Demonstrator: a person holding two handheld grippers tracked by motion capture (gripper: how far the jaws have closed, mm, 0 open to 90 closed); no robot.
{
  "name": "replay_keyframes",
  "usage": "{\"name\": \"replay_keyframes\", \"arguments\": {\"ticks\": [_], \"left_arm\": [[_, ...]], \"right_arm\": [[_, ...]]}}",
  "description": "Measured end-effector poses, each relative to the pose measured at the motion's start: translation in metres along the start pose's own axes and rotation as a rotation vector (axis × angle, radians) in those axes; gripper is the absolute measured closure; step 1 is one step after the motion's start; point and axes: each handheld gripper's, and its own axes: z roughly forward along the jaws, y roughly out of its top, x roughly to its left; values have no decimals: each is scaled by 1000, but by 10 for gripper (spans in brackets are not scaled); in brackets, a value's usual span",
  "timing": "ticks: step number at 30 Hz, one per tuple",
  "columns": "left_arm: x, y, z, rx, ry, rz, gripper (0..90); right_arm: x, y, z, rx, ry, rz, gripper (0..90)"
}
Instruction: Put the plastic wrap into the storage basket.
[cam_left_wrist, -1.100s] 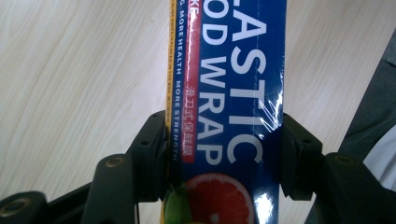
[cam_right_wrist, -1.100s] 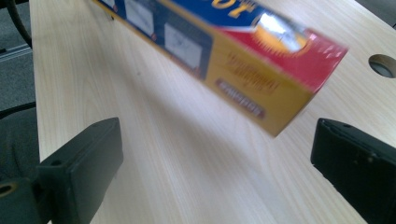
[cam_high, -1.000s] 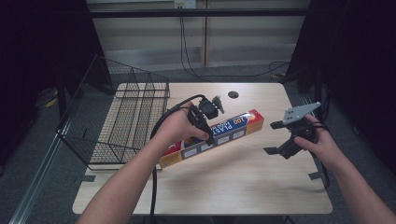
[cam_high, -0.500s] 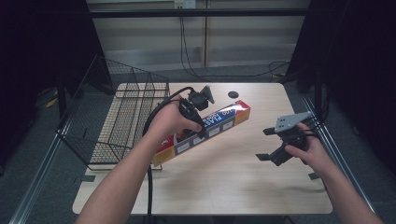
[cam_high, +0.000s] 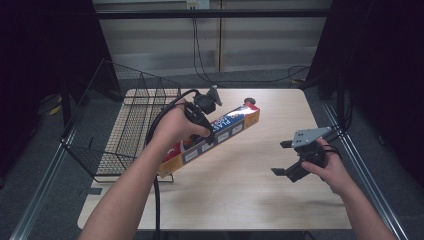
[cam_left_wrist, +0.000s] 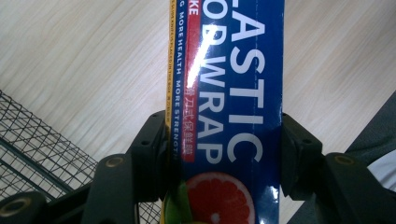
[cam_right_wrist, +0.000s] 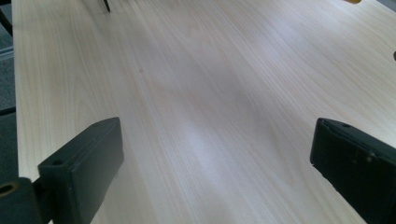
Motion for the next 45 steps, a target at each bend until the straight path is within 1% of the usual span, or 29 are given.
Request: {"name": "replay_keyframes", "arguments": {"ticks": [2, 3, 5, 8, 9, 10, 12, 13, 14, 15, 16, 18, 20, 22, 25, 27, 28, 29, 32, 33, 34, 35, 37, 39, 41, 43, 45], "left_arm": [[1, 0, -2, 6, 1, 8, 445], [0, 0, -3, 6, 2, -8, 445], [2, -1, -4, 9, 4, 1, 445], [4, -1, -7, 6, 4, -16, 445], [4, -1, -7, 6, 4, -16, 445], [5, -1, -9, 14, 12, -20, 445], [6, -2, -9, 13, 13, -37, 445], [6, -2, -10, 16, 14, -34, 446], [6, -2, -10, 17, 15, -47, 446], [7, -2, -12, 20, 15, -43, 446], [8, -3, -12, 16, 12, -56, 446], [10, -3, -14, 13, 9, -59, 446], [12, -4, -17, 14, 19, -75, 446], [15, -4, -19, 11, 17, -86, 446], [17, -5, -21, 11, 21, -84, 446], [20, -6, -24, 10, 15, -98, 446], [20, -7, -25, 8, 24, -107, 446], [21, -7, -26, 10, 21, -99, 446], [23, -8, -29, 9, 24, -123, 446], [24, -9, -30, 10, 31, -127, 446], [26, -9, -30, 8, 26, -126, 446], [27, -10, -32, 13, 32, -129, 446], [28, -11, -33, 5, 38, -146, 446], [30, -12, -35, 6, 38, -148, 446], [33, -14, -38, -3, 48, -173, 446], [36, -15, -40, 0, 48, -181, 446], [38, -16, -42, -6, 52, -193, 446]], "right_arm": [[1, 0, 2, 3, 5, 0, 28], [1, -1, 3, 7, 2, -2, 27], [2, -1, 4, 12, 4, -6, 27], [3, 0, 6, 3, 6, -4, 25], [4, 0, 6, 0, 7, -2, 25], [4, 0, 6, -2, 9, -1, 25], [4, 0, 6, -4, 8, 0, 25], [4, 0, 6, -4, 8, -1, 25], [4, 0, 6, -7, 12, -1, 25], [4, 0, 6, -9, 12, -1, 24], [4, 0, 5, -12, 13, 1, 24], [4, 0, 5, -14, 11, 5, 24], [4, 0, 5, -15, 8, 5, 24], [4, 0, 5, -17, 10, -1, 24], [5, 0, 6, -11, 13, 2, 24], [5, 0, 6, -10, 12, 2, 24], [5, 0, 6, -10, 10, 2, 24], [5, 0, 6, -9, 6, 2, 24], [5, 0, 7, -10, 3, 2, 24], [5, 0, 7, -11, 4, 3, 24], [5, 0, 7, -11, 4, 3, 24], [5, 0, 7, -10, 6, 2, 24], [4, 0, 7, -11, 7, 3, 24], [4, -1, 8, -10, 11, 6, 24], [5, -1, 8, -9, 7, 2, 24], [5, -1, 8, -10, 9, 3, 24], [5, -1, 8, -10, 9, 4, 23]]}}
